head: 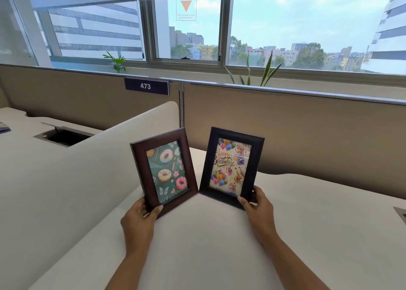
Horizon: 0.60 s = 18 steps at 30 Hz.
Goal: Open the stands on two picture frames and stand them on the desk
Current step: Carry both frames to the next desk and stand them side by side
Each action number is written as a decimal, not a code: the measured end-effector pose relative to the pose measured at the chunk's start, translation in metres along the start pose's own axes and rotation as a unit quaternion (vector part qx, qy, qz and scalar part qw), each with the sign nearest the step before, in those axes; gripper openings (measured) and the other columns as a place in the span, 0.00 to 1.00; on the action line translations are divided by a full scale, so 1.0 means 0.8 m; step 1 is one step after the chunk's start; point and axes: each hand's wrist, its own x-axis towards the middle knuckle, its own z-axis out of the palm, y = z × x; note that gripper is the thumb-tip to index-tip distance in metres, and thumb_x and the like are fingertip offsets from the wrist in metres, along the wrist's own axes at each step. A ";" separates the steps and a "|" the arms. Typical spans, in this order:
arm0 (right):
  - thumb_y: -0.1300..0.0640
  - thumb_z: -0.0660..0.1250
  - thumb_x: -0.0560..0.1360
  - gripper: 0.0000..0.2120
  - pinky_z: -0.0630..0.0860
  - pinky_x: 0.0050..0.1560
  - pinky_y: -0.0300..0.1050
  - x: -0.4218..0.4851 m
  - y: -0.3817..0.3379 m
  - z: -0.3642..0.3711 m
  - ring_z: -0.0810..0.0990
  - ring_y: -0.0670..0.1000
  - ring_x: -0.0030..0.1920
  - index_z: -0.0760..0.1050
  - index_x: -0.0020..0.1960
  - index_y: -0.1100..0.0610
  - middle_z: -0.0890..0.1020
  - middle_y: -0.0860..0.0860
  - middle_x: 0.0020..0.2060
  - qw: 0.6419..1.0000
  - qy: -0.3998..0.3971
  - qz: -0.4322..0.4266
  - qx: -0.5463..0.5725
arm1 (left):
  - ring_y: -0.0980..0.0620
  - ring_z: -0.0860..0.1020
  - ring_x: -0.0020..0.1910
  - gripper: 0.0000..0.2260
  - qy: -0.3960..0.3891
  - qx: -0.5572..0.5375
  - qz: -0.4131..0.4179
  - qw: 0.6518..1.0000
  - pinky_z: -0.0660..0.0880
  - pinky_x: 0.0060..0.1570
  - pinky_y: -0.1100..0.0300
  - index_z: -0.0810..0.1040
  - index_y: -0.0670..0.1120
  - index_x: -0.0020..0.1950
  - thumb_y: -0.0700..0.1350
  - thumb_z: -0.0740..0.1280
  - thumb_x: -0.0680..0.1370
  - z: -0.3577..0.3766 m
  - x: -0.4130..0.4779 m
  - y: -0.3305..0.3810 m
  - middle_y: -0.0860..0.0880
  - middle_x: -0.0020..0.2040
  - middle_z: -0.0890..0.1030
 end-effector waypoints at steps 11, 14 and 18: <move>0.59 0.68 0.72 0.23 0.75 0.56 0.47 0.000 0.002 0.004 0.75 0.49 0.55 0.67 0.66 0.57 0.77 0.55 0.61 0.999 0.008 -0.032 -0.022 | 0.49 0.78 0.48 0.21 -0.003 0.000 0.000 1.000 0.71 0.56 0.56 0.74 0.36 0.61 0.32 0.71 0.68 0.002 0.000 -0.004 0.48 0.51 0.78; 0.60 0.67 0.73 0.23 0.75 0.57 0.48 -0.001 0.001 0.005 0.75 0.51 0.58 0.67 0.66 0.56 0.77 0.55 0.61 0.999 0.004 -0.033 -0.025 | 0.50 0.78 0.48 0.21 -0.003 0.000 0.002 1.000 0.72 0.56 0.55 0.74 0.36 0.61 0.32 0.71 0.69 0.002 0.002 -0.005 0.48 0.52 0.78; 0.62 0.67 0.73 0.23 0.74 0.59 0.49 -0.002 0.000 0.005 0.75 0.52 0.59 0.66 0.67 0.56 0.76 0.55 0.62 0.999 0.004 -0.034 -0.023 | 0.49 0.78 0.49 0.21 -0.006 -0.003 0.003 1.000 0.72 0.56 0.55 0.74 0.36 0.61 0.32 0.71 0.69 0.002 0.001 -0.005 0.48 0.52 0.78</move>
